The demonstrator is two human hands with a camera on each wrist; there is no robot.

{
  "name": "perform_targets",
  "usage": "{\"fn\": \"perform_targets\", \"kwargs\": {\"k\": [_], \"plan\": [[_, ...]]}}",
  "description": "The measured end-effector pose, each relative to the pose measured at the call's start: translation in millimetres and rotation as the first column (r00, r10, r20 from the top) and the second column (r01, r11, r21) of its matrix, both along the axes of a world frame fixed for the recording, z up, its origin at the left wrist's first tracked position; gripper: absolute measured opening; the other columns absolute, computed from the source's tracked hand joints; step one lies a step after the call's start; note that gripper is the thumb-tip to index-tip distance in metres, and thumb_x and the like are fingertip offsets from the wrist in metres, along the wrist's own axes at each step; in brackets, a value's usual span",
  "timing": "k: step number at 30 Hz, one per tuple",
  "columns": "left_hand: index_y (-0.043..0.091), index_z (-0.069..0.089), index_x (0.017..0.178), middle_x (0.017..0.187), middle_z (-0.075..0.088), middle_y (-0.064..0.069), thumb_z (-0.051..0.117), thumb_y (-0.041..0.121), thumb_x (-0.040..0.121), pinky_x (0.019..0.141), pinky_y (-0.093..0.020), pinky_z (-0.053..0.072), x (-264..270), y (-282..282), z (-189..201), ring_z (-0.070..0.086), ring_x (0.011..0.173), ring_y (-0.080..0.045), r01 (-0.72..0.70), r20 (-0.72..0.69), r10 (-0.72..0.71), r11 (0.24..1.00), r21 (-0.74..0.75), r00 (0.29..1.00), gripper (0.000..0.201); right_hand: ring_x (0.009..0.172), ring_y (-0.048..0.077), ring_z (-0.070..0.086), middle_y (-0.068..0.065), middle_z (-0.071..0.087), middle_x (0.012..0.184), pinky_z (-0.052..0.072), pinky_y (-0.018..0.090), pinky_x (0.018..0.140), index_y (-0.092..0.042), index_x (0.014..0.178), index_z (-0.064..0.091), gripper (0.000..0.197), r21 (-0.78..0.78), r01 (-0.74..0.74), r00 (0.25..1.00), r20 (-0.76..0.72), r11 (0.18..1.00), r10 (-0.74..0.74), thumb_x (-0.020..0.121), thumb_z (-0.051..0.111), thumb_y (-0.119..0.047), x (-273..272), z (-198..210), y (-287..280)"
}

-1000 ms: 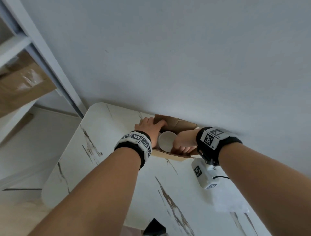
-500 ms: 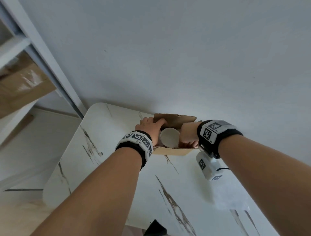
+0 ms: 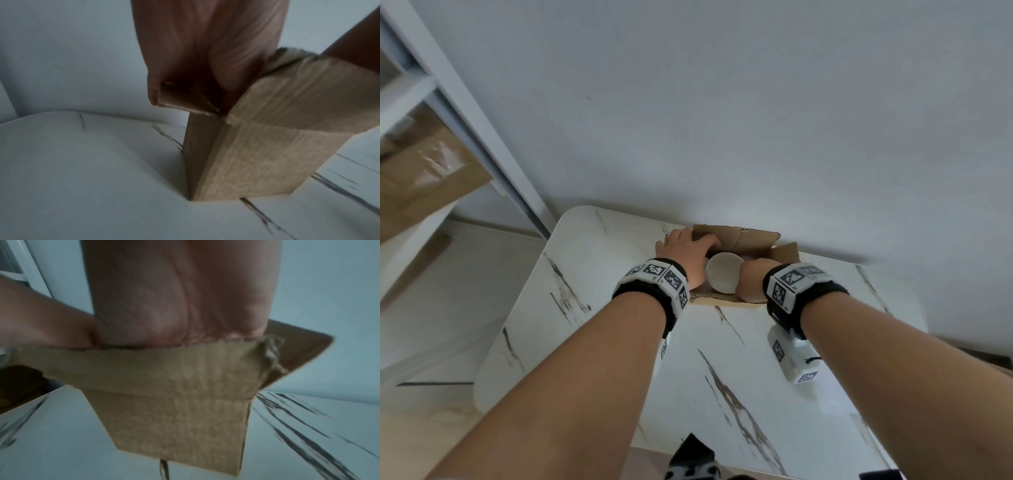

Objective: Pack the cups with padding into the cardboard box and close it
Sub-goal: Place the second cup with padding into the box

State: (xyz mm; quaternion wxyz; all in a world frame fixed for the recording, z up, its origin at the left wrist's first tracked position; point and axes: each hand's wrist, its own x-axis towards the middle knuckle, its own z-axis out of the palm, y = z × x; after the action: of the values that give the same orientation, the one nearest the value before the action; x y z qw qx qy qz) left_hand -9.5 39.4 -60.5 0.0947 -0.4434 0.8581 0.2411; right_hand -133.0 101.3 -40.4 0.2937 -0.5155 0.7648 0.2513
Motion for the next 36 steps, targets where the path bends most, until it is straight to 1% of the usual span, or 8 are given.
{"fn": "perform_targets", "kwargs": {"k": [4, 7, 13, 16, 21, 25, 30, 36], "plan": [[0.036, 0.055, 0.123, 0.157, 0.018, -0.006, 0.056, 0.018, 0.090, 0.116, -0.054, 0.015, -11, 1, 19, 0.013, 0.146, -0.029, -0.047, -0.070, 0.044, 0.998, -0.047, 0.997, 0.038, 0.094, 0.022, 0.062, 0.006, 0.067, 0.107, 0.049, 0.028, 0.080, -0.009, 0.115, 0.063, 0.031, -0.093, 0.053, 0.997, 0.068, 0.994, -0.047, 0.092, 0.047, -0.022, -5, 12, 7], [0.030, 0.059, 0.121, 0.159, 0.013, -0.007, 0.059, 0.019, 0.088, 0.116, -0.051, 0.017, -19, 1, 37, 0.010, 0.147, -0.028, -0.009, -0.100, -0.002, 0.993, -0.114, 0.995, 0.036, 0.087, 0.021, 0.069, 0.005, 0.074, 0.097, 0.057, 0.031, 0.084, -0.012, 0.101, 0.074, 0.028, -0.211, 0.134, 0.984, 0.141, 0.968, -0.106, 0.086, 0.051, -0.016, -16, 37, 16], [0.023, 0.067, 0.098, 0.132, 0.045, -0.002, 0.057, 0.010, 0.084, 0.099, -0.036, 0.041, -37, 10, 50, 0.040, 0.124, -0.023, -0.035, -0.310, -0.058, 0.958, -0.285, 0.949, 0.022, 0.080, 0.024, 0.070, 0.006, 0.074, 0.079, 0.057, 0.032, 0.073, -0.009, 0.078, 0.070, 0.026, -0.451, 0.418, 0.909, 0.203, 0.789, -0.365, 0.079, 0.045, -0.014, -59, 56, 62], [0.018, 0.068, 0.093, 0.115, 0.049, -0.002, 0.055, 0.008, 0.086, 0.089, -0.032, 0.044, -50, 25, 50, 0.044, 0.112, -0.022, 0.002, -0.343, -0.117, 0.948, -0.319, 0.932, 0.017, 0.086, 0.026, 0.069, 0.009, 0.074, 0.090, 0.057, 0.034, 0.079, -0.005, 0.090, 0.070, 0.029, -0.400, 0.444, 0.896, 0.166, 0.802, -0.413, 0.081, 0.044, -0.011, -75, 51, 91], [0.018, 0.067, 0.090, 0.112, 0.050, -0.002, 0.056, 0.008, 0.086, 0.089, -0.030, 0.043, -61, 43, 37, 0.044, 0.109, -0.021, 0.037, -0.355, -0.138, 0.960, -0.279, 0.925, 0.016, 0.107, 0.026, 0.062, 0.008, 0.065, 0.120, 0.052, 0.033, 0.090, -0.009, 0.116, 0.063, 0.033, -0.260, 0.500, 0.865, 0.120, 0.826, -0.486, 0.089, 0.052, -0.022, -85, 20, 129], [0.019, 0.068, 0.090, 0.113, 0.049, 0.000, 0.055, 0.008, 0.086, 0.081, -0.027, 0.040, -59, 50, 24, 0.043, 0.114, -0.019, -0.008, -0.374, -0.067, 0.981, -0.196, 0.925, 0.017, 0.125, 0.025, 0.051, 0.006, 0.050, 0.140, 0.043, 0.034, 0.101, -0.015, 0.138, 0.045, 0.061, -0.139, 0.551, 0.833, 0.156, 0.823, -0.531, 0.085, 0.064, -0.039, -85, -16, 151], [0.019, 0.068, 0.089, 0.114, 0.050, 0.001, 0.055, 0.008, 0.087, 0.077, -0.026, 0.036, -60, 52, 14, 0.042, 0.116, -0.018, -0.039, -0.381, -0.016, 0.990, -0.134, 0.924, 0.017, 0.113, 0.031, 0.058, 0.011, 0.053, 0.130, 0.051, 0.036, 0.089, -0.018, 0.139, 0.038, 0.079, -0.120, 0.552, 0.833, 0.134, 0.825, -0.537, 0.072, 0.078, -0.034, -82, -48, 160], [0.017, 0.067, 0.090, 0.114, 0.051, -0.001, 0.054, 0.009, 0.088, 0.077, -0.024, 0.034, -62, 49, 10, 0.043, 0.115, -0.019, -0.023, -0.369, -0.035, 0.988, -0.153, 0.929, 0.015, 0.107, 0.030, 0.059, 0.011, 0.056, 0.123, 0.049, 0.033, 0.077, -0.015, 0.131, 0.045, 0.068, -0.111, 0.563, 0.826, 0.113, 0.819, -0.552, 0.072, 0.077, -0.019, -82, -63, 154]]}}
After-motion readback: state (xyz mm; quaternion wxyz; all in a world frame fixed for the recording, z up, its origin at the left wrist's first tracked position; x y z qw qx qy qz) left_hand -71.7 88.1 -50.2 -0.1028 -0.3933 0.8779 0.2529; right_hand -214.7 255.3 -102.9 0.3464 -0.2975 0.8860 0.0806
